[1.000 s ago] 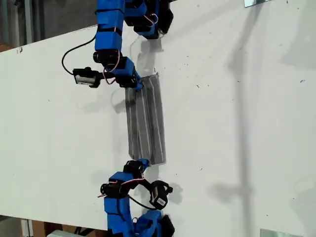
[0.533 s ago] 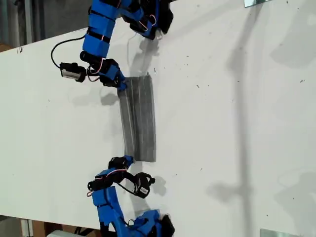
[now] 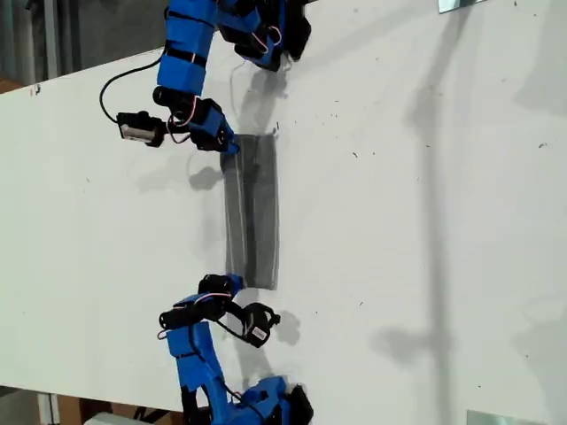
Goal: Grasp corners of a square towel and fold twice.
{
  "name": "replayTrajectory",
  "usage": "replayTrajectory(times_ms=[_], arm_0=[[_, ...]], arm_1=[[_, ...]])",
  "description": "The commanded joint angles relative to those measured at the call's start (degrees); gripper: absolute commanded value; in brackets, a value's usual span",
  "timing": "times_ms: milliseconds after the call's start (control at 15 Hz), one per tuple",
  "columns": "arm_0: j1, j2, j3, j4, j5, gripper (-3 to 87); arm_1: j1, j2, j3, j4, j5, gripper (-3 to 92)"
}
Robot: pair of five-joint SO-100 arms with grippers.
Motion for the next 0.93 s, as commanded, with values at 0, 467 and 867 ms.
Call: replayTrajectory(times_ms=[0, 467, 867], arm_0=[[3.9, 1.1, -0.4, 1.3, -1.8, -0.1], [9.6, -0.8, 0.4, -1.2, -5.4, -0.1], [8.6, -2.1, 0.3, -1.7, -5.0, 1.4]], arm_1=[[-6.5, 3.7, 2.5, 1.1, 3.5, -0.1], [-12.1, 12.3, 19.6, -5.4, 9.6, -0.1], [-13.7, 14.9, 20.5, -6.1, 9.3, 22.3]])
